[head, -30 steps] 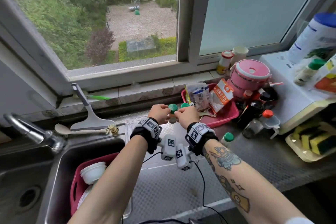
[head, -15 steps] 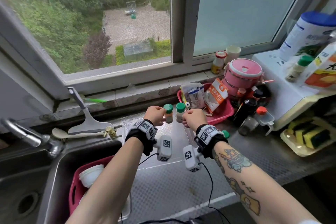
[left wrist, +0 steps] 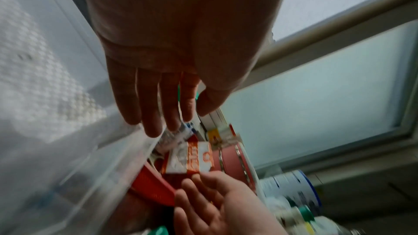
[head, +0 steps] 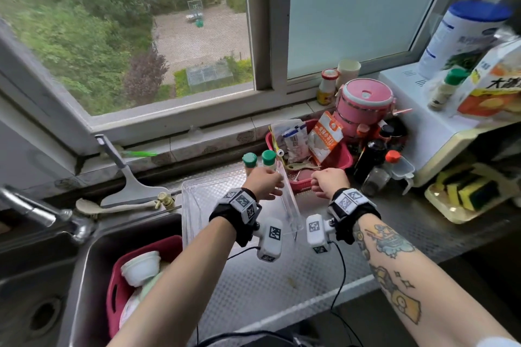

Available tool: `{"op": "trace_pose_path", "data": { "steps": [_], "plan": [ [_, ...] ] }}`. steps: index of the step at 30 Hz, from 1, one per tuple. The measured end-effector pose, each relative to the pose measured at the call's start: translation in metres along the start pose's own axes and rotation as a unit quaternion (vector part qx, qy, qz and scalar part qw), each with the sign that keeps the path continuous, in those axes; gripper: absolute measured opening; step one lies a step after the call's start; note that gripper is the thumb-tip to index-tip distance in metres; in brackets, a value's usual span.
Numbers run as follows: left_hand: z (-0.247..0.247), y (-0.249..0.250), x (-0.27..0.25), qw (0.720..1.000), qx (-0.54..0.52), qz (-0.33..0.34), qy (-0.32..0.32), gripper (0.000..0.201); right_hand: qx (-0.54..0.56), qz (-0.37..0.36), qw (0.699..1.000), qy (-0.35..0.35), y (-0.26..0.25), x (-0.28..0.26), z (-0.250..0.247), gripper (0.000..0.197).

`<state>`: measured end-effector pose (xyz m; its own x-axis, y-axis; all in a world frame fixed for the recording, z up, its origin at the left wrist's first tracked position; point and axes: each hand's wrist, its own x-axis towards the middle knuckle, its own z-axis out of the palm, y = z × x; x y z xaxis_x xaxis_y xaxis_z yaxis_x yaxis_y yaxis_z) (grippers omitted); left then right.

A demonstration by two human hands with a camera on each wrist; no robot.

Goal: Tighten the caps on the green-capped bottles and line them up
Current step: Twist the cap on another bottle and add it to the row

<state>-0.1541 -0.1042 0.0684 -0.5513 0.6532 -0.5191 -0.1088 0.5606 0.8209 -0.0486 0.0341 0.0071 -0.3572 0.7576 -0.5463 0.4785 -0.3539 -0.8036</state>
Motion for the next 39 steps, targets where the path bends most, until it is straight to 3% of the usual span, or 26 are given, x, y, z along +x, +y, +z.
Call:
{"op": "trace_pose_path", "data": {
  "steps": [5, 11, 15, 22, 26, 28, 30, 33, 36, 39],
  "plan": [
    [0.052, 0.012, 0.004, 0.998, 0.019, 0.009, -0.060, 0.012, 0.029, 0.025, 0.999, 0.013, 0.030, 0.016, -0.030, 0.022],
    [0.114, 0.009, 0.027, 0.996, 0.045, -0.010, -0.072, 0.015, -0.010, 0.079, 0.995, 0.065, 0.080, 0.058, -0.075, 0.013],
    [0.145, 0.001, 0.050, 0.994, 0.072, -0.030, -0.071, 0.012, -0.007, 0.109, 0.993, 0.054, 0.093, 0.068, -0.092, 0.014],
    [0.163, -0.013, 0.087, 0.994, 0.054, -0.086, -0.027, 0.011, -0.004, 0.102, 0.995, 0.000, 0.083, 0.072, -0.095, 0.011],
    [0.168, -0.021, 0.103, 0.994, 0.047, -0.090, -0.028, 0.017, -0.029, 0.084, 0.995, -0.032, 0.076, 0.068, -0.088, 0.021],
    [0.170, -0.024, 0.105, 0.994, 0.036, -0.095, -0.035, 0.014, -0.041, 0.073, 0.996, -0.034, 0.080, 0.071, -0.084, 0.019],
    [0.171, -0.026, 0.106, 0.994, 0.015, -0.100, -0.035, 0.018, -0.053, 0.060, 0.996, -0.029, 0.081, 0.073, -0.080, 0.004],
    [0.172, -0.028, 0.105, 0.995, 0.011, -0.097, -0.034, 0.027, -0.051, 0.068, 0.996, -0.024, 0.081, 0.072, -0.079, 0.013],
    [0.168, -0.023, 0.097, 0.996, 0.010, -0.085, -0.036, 0.011, -0.040, 0.059, 0.997, -0.019, 0.069, 0.060, -0.082, 0.016],
    [0.164, -0.014, 0.087, 0.995, 0.003, -0.087, -0.052, 0.028, -0.045, 0.038, 0.998, -0.009, 0.056, 0.047, -0.087, 0.015]
  ]
}}
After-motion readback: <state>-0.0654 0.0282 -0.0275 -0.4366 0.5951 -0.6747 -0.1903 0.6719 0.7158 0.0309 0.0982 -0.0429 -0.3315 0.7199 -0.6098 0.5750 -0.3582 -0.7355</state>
